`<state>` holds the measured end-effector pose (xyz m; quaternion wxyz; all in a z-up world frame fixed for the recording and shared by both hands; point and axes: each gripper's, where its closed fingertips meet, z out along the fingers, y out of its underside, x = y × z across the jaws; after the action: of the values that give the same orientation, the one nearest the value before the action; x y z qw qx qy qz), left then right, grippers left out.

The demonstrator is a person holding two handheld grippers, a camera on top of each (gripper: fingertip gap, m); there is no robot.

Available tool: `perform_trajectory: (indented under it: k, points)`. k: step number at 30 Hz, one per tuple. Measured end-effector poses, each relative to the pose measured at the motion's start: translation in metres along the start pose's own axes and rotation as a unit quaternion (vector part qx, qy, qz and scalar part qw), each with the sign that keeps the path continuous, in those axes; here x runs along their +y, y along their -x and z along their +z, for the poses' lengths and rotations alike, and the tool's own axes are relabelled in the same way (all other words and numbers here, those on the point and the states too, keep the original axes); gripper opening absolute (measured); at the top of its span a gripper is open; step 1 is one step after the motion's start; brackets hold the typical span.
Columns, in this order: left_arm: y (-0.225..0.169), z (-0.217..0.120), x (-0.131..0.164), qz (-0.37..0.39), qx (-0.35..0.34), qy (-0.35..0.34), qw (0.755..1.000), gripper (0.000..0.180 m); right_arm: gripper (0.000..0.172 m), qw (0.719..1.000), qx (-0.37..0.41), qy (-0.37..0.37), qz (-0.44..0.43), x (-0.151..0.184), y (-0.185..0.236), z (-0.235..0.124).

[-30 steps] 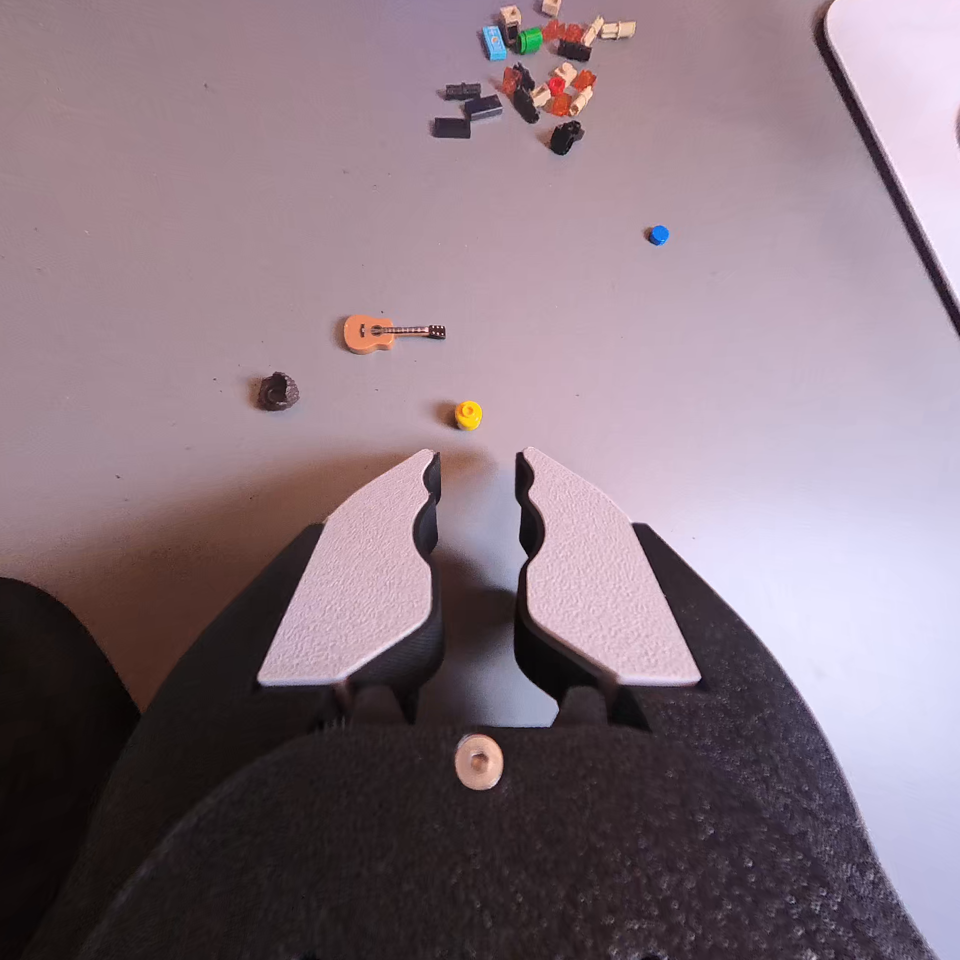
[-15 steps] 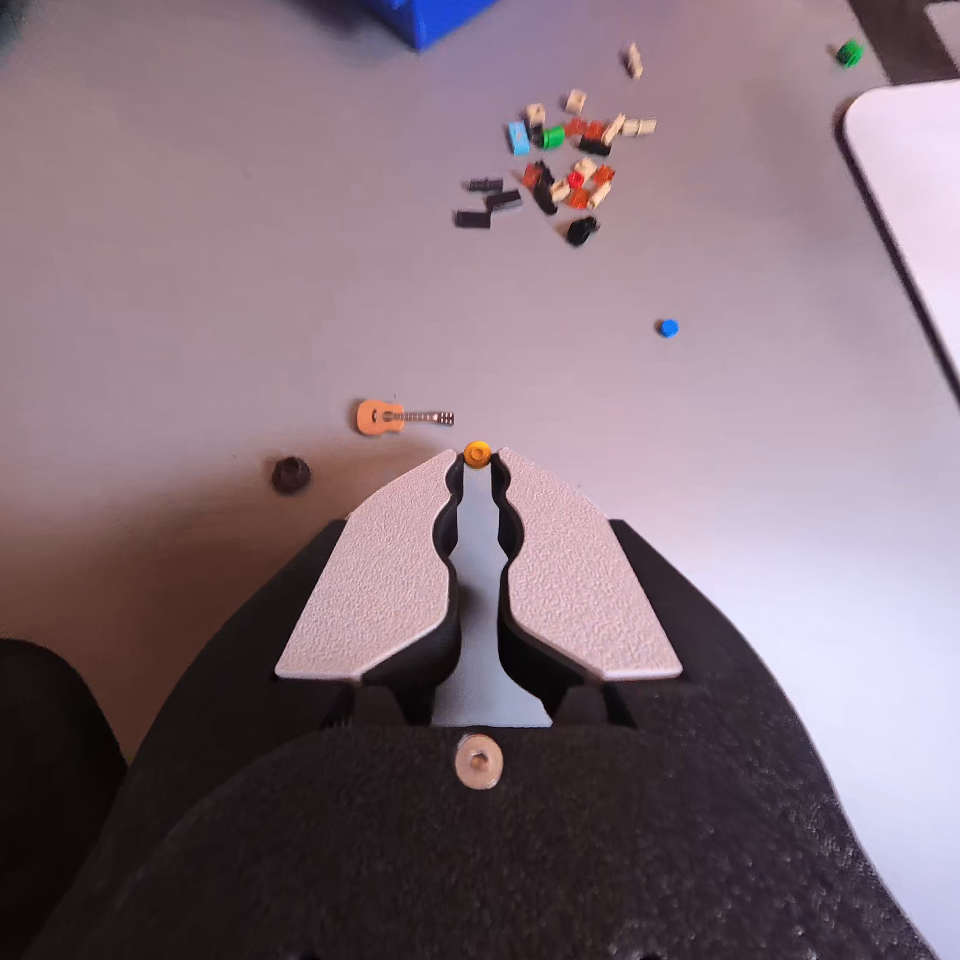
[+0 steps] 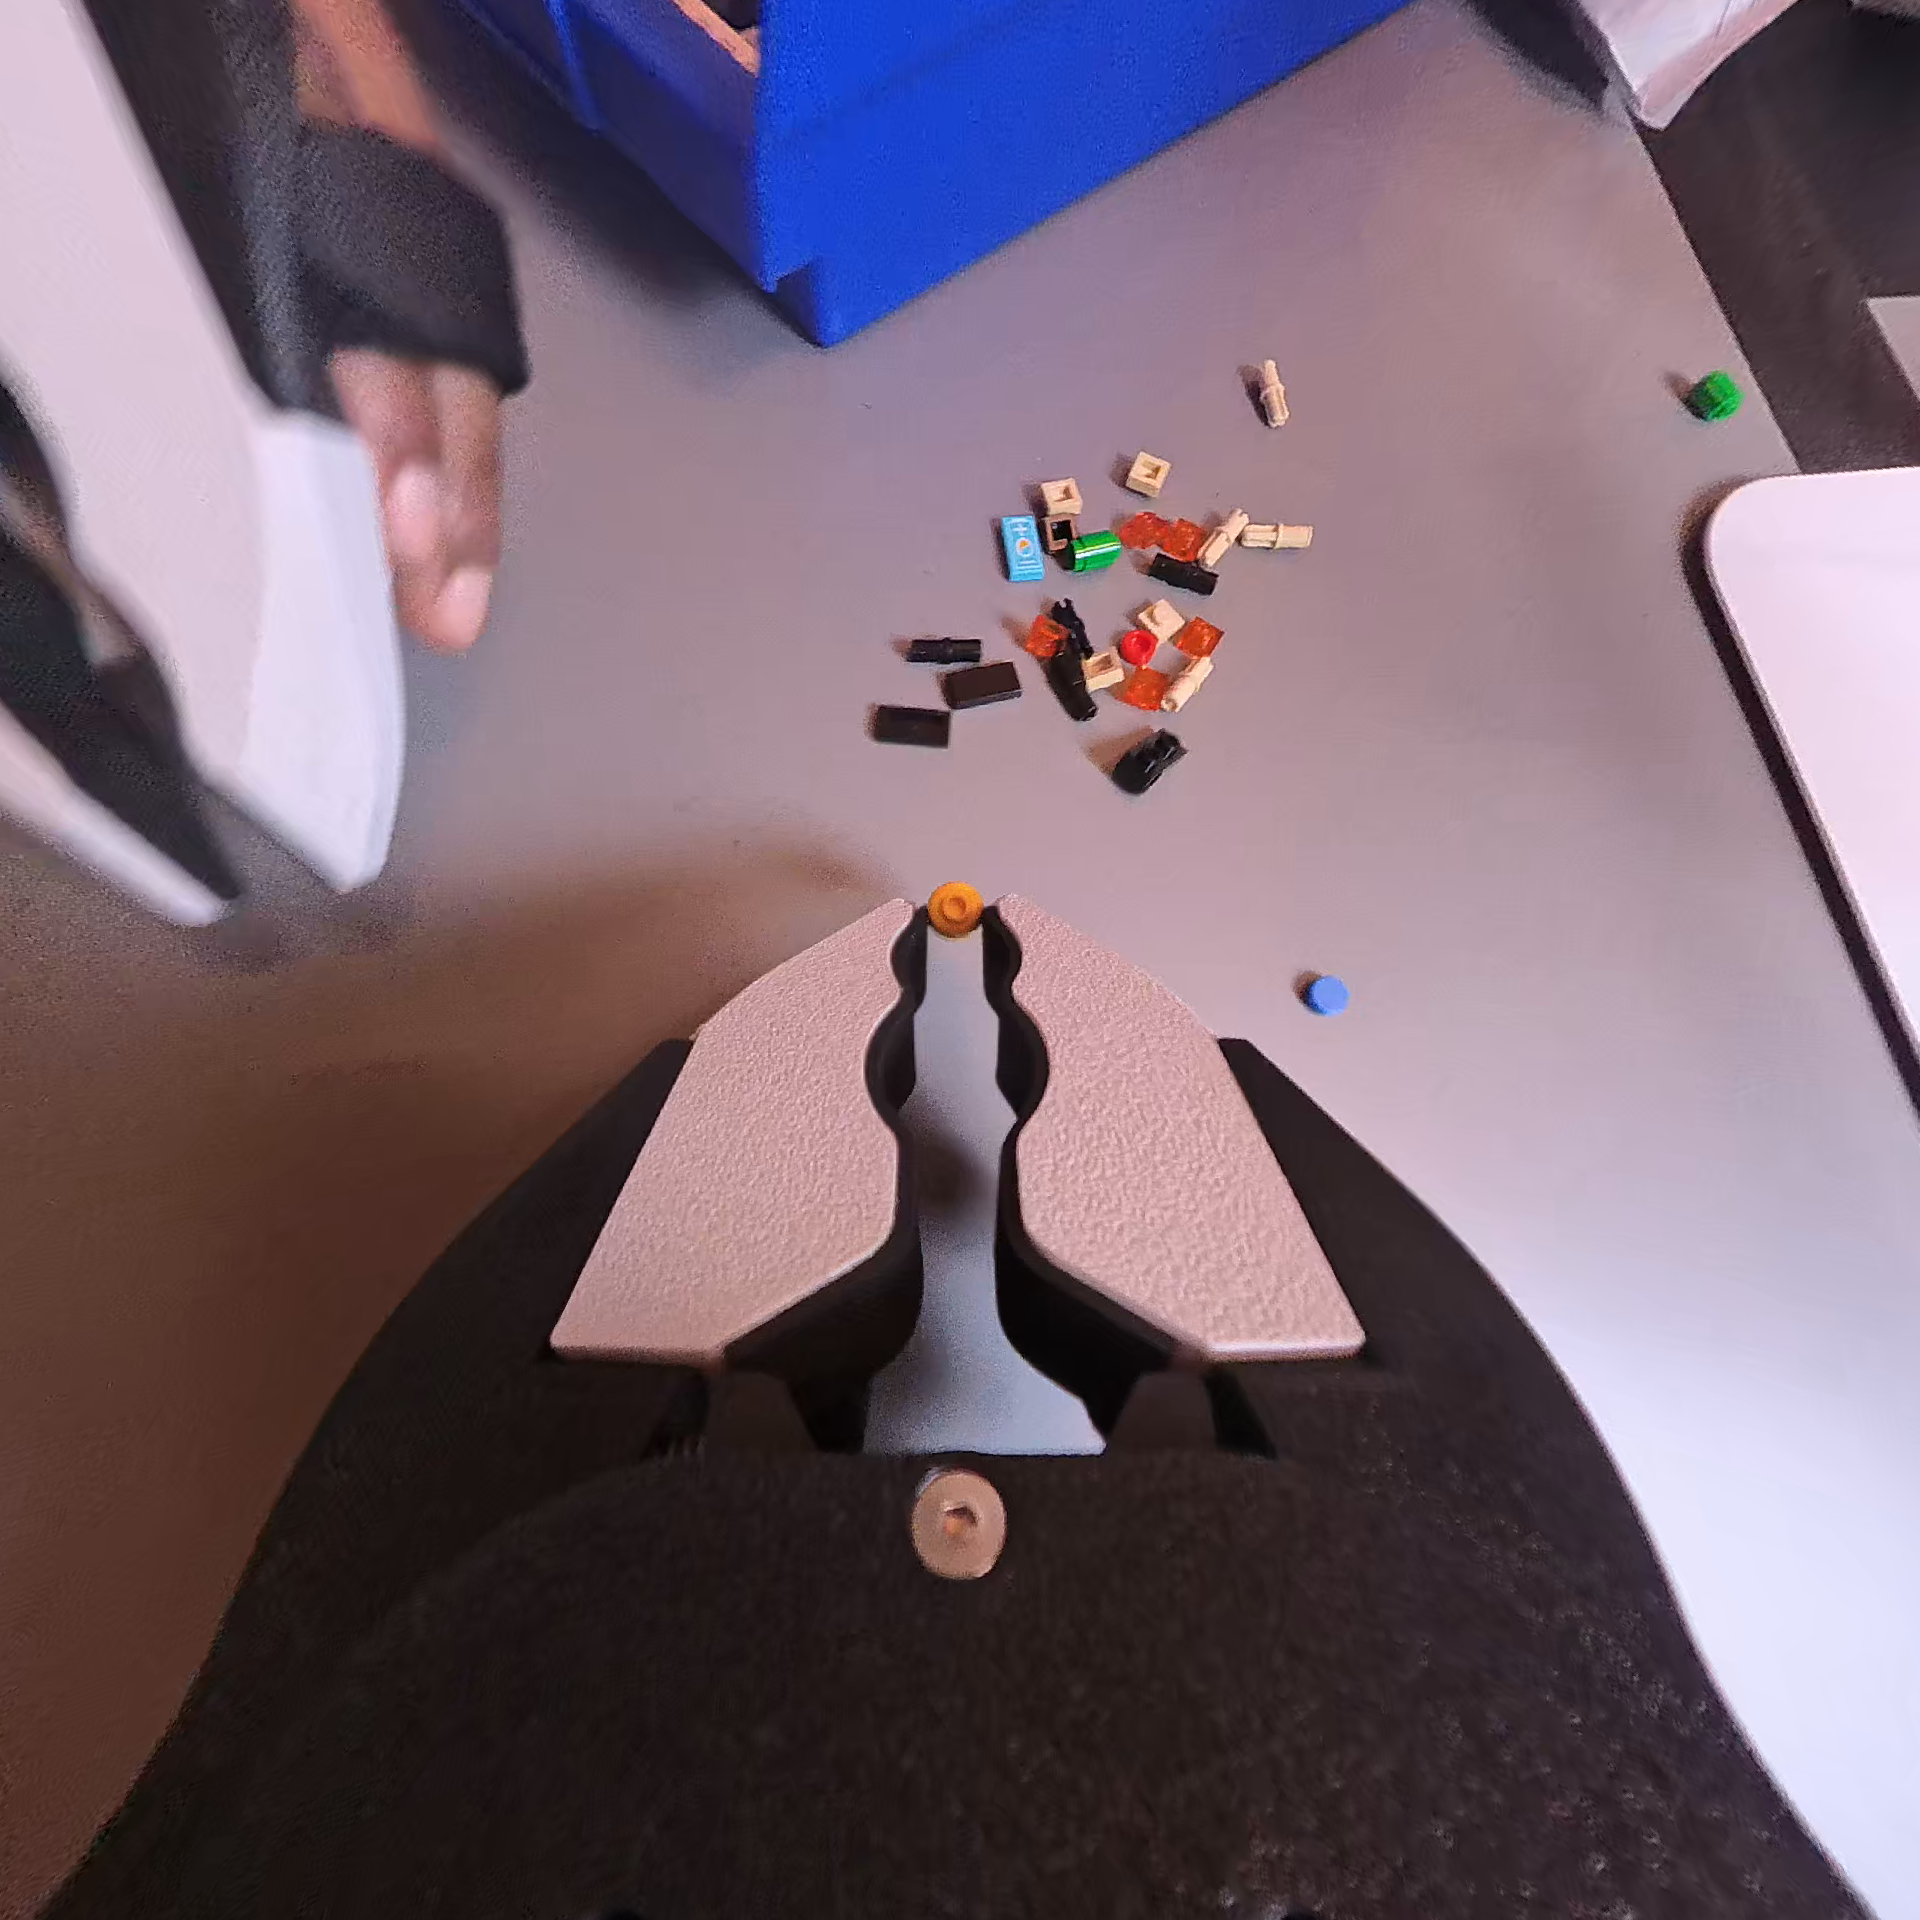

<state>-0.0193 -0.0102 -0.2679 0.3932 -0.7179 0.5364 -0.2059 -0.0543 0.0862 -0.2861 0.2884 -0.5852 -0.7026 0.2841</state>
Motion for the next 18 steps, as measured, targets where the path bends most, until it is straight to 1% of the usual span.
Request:
perform_trajectory:
  k: [3,6,8,9,11,13,16,18]
  points:
    - [-0.008,0.013,0.007,0.007,0.014,0.015,1.0,0.017,0.01,1.0,0.005,0.022,0.014,-0.003,-0.011,0.018]
    - [-0.008,0.016,0.008,0.006,0.011,0.01,1.0,0.016,0.01,1.0,0.005,0.025,0.007,-0.013,-0.016,0.03]
    - [-0.004,0.015,0.011,0.001,0.003,0.006,1.0,0.015,0.01,0.999,0.018,0.033,-0.012,-0.017,-0.021,0.037]
    - [-0.003,0.015,0.012,-0.003,0.001,0.005,1.0,0.015,0.011,0.999,0.025,0.034,-0.022,-0.019,-0.022,0.039]
    - [0.0,0.013,0.013,-0.01,-0.006,-0.001,1.0,0.015,0.021,0.999,0.029,0.026,-0.035,-0.023,-0.021,0.04]
    - [0.003,0.012,0.014,-0.015,-0.01,-0.006,1.0,0.014,0.024,0.999,0.025,0.003,-0.039,-0.027,-0.018,0.031]
    - [0.009,0.01,0.017,-0.021,-0.022,-0.011,0.999,0.013,0.025,0.999,0.011,-0.022,-0.035,-0.026,-0.011,0.005]
    - [0.013,0.008,0.018,-0.029,-0.025,-0.015,0.999,0.013,0.024,0.999,-0.023,-0.031,-0.03,-0.02,0.003,-0.016]
